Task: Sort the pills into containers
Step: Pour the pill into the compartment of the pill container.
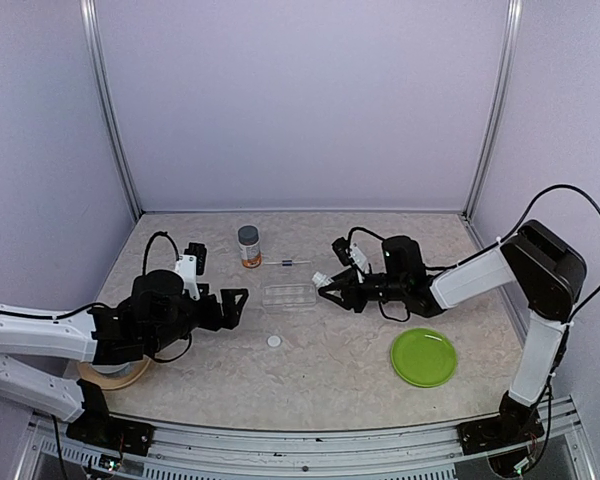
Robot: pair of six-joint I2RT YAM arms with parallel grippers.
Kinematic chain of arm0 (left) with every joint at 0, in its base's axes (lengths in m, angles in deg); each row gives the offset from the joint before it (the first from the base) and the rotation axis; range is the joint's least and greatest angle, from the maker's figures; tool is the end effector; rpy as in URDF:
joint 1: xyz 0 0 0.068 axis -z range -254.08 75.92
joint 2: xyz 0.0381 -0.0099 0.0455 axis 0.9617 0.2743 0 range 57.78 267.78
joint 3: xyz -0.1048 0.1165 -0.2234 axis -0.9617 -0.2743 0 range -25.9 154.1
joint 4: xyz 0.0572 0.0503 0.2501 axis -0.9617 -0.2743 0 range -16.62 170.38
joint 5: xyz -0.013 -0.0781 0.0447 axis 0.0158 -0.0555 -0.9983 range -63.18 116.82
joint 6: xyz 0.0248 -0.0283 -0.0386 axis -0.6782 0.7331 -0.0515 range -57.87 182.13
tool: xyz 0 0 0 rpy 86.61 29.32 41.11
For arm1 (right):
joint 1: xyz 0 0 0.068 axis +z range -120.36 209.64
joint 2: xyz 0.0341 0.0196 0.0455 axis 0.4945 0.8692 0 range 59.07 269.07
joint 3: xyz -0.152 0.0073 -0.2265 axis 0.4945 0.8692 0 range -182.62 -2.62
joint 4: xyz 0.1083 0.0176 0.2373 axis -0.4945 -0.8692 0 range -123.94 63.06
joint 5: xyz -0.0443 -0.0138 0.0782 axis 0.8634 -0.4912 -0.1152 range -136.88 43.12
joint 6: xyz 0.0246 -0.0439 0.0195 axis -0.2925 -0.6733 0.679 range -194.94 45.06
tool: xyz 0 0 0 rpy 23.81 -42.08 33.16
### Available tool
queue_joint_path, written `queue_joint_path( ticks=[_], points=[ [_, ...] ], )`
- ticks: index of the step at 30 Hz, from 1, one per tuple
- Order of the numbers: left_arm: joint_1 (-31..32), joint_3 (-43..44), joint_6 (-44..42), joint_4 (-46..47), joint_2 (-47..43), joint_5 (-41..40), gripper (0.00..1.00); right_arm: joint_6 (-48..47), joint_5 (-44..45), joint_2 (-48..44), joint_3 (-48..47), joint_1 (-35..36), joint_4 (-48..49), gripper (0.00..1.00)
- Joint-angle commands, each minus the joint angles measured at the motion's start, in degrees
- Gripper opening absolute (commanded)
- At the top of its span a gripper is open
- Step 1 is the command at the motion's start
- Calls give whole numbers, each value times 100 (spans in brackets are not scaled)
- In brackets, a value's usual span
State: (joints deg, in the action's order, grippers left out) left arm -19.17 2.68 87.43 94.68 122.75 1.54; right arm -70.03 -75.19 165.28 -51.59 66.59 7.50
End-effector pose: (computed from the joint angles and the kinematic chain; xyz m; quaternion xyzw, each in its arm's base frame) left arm 0.1501 -0.1872 0.2158 0.0887 0.8137 -0.2123 0.5338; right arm 0.2885 0.2382 0.1526 -0.3530 0.7389 0.3819 0.4284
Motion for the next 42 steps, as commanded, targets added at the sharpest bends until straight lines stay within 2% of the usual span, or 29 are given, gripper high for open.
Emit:
queue_joint_path(
  ticks=[1,12,17,26,34,42],
  points=[
    [-120,-179,-56,-101,-164,54,99,-86,63,175,-209,-56,-226,8],
    [-206,-268,-109,-81,-270,144,99,-180,118,450,-520,-56,-831,8],
    [-316,-250,-204,-34,-268,425,99,-213,81,406,-461,-53,-802,9],
    [-376,28,-403,45,366,813,99,-260,103,307,-464,-52,-802,8],
    [-376,422,-1049,-98,875,1165,99,-280,110,211,-496,-53,-838,9],
    [-385,12,-1443,476,662,1441,99,-262,90,280,-528,-54,-841,9]
  ],
)
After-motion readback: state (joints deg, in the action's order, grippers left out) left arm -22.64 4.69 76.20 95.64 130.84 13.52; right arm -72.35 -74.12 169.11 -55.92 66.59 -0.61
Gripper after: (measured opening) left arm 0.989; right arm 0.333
